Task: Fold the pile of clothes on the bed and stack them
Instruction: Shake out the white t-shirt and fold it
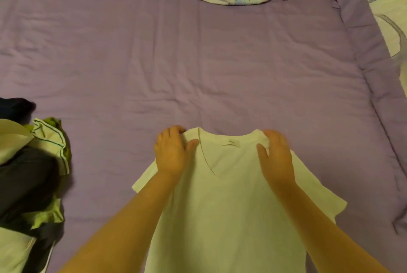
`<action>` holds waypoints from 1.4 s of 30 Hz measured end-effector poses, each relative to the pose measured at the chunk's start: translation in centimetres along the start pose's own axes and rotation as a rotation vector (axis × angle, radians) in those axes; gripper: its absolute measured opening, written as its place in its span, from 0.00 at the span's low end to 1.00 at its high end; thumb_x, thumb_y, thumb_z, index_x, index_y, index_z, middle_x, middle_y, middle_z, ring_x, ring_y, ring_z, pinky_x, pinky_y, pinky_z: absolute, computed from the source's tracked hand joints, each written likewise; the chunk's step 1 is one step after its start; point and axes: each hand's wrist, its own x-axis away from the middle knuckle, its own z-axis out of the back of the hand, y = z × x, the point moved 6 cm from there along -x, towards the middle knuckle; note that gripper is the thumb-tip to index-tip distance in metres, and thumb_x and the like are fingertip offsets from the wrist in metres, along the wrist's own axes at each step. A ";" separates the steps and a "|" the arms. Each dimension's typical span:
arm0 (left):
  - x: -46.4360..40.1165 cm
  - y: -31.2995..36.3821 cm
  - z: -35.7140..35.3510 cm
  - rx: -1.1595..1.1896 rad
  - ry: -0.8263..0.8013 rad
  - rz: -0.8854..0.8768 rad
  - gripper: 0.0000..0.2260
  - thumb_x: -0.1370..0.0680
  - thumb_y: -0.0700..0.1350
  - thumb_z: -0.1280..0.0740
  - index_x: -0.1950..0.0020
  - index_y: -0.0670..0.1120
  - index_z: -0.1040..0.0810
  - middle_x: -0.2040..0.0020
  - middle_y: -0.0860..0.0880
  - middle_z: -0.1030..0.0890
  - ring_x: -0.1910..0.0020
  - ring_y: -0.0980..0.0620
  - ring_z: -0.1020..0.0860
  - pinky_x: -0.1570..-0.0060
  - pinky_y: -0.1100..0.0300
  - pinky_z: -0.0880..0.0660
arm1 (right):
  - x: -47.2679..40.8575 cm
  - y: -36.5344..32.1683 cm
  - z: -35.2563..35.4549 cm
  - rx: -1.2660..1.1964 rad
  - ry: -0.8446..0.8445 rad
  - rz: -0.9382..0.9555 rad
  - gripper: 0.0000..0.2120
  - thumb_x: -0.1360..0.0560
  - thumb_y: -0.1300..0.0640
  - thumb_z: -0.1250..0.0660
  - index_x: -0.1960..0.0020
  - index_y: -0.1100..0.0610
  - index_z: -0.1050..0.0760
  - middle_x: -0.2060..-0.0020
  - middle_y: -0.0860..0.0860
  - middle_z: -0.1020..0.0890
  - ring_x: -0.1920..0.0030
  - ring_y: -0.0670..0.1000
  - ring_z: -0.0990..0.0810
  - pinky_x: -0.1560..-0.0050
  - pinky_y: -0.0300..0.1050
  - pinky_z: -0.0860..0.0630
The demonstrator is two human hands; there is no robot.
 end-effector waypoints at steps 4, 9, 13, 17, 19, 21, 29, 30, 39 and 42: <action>1.5 -5.5 2.1 0.036 0.030 0.103 0.18 0.23 0.60 0.36 0.40 0.49 0.25 0.47 0.52 0.21 0.45 0.46 0.25 0.47 0.52 0.29 | 3.8 -5.8 -4.0 0.202 -0.060 0.345 0.19 0.23 0.62 0.36 0.32 0.60 0.29 0.33 0.57 0.27 0.28 0.60 0.35 0.30 0.54 0.39; 3.5 -10.0 2.5 0.282 -0.232 0.267 0.11 0.27 0.56 0.29 0.56 0.51 0.24 0.63 0.57 0.22 0.62 0.54 0.23 0.67 0.63 0.33 | 7.9 -10.6 -12.0 0.434 -0.336 0.617 0.24 0.20 0.48 0.41 0.27 0.54 0.36 0.27 0.53 0.35 0.25 0.56 0.41 0.27 0.58 0.48; 4.2 -11.6 4.5 0.356 -0.119 0.181 0.09 0.22 0.48 0.34 0.62 0.53 0.27 0.67 0.55 0.25 0.67 0.55 0.28 0.69 0.65 0.33 | 7.9 -9.9 -14.1 0.607 -0.396 0.517 0.30 0.20 0.39 0.56 0.22 0.51 0.52 0.23 0.51 0.51 0.23 0.54 0.57 0.26 0.56 0.62; 3.4 -12.6 7.7 0.346 0.039 0.114 0.09 0.19 0.48 0.38 0.60 0.53 0.27 0.68 0.53 0.26 0.68 0.60 0.28 0.69 0.65 0.33 | 9.0 -11.4 -13.8 0.611 -0.372 0.513 0.39 0.26 0.35 0.73 0.23 0.51 0.49 0.23 0.52 0.47 0.23 0.56 0.53 0.26 0.57 0.59; 2.5 -13.2 8.4 0.185 0.024 0.078 0.08 0.19 0.50 0.39 0.54 0.50 0.23 0.64 0.52 0.23 0.64 0.53 0.26 0.64 0.56 0.30 | 10.4 -12.6 -14.1 0.636 -0.371 0.575 0.39 0.23 0.35 0.69 0.27 0.53 0.36 0.28 0.55 0.33 0.27 0.59 0.38 0.29 0.61 0.44; 1.9 -14.4 8.9 0.006 0.023 0.077 0.10 0.18 0.52 0.41 0.49 0.49 0.23 0.59 0.48 0.21 0.60 0.46 0.26 0.63 0.54 0.30 | 11.4 -13.0 -15.1 0.664 -0.407 0.548 0.37 0.23 0.34 0.65 0.29 0.52 0.32 0.31 0.56 0.29 0.30 0.61 0.32 0.35 0.65 0.36; 6.0 -17.4 7.0 0.438 0.050 0.308 0.29 0.25 0.49 0.29 0.28 0.44 0.35 0.35 0.45 0.27 0.37 0.44 0.27 0.39 0.50 0.28 | 11.6 -12.6 -17.3 0.759 -0.404 0.453 0.42 0.31 0.26 0.69 0.23 0.47 0.54 0.23 0.56 0.46 0.24 0.62 0.49 0.31 0.71 0.53; 7.5 -17.9 7.0 0.538 0.101 0.395 0.30 0.26 0.47 0.28 0.28 0.42 0.36 0.38 0.43 0.25 0.40 0.43 0.26 0.40 0.50 0.28 | 12.4 -12.3 -16.8 0.754 -0.407 0.434 0.42 0.29 0.27 0.68 0.23 0.49 0.49 0.24 0.57 0.42 0.25 0.63 0.45 0.32 0.71 0.49; 21.1 -17.8 1.5 0.660 -0.222 0.569 0.11 0.25 0.49 0.29 0.47 0.45 0.22 0.57 0.49 0.19 0.56 0.50 0.20 0.51 0.54 0.22 | 25.2 -6.3 -13.5 0.684 -0.472 0.334 0.36 0.21 0.36 0.62 0.32 0.55 0.28 0.32 0.61 0.28 0.33 0.65 0.29 0.39 0.68 0.32; 24.4 -17.6 -0.2 0.599 -0.382 0.521 0.06 0.26 0.47 0.27 0.56 0.51 0.24 0.61 0.54 0.21 0.62 0.57 0.22 0.63 0.65 0.26 | 28.1 -4.7 -12.5 0.657 -0.467 0.288 0.36 0.21 0.36 0.63 0.33 0.56 0.27 0.34 0.61 0.27 0.34 0.65 0.28 0.40 0.66 0.31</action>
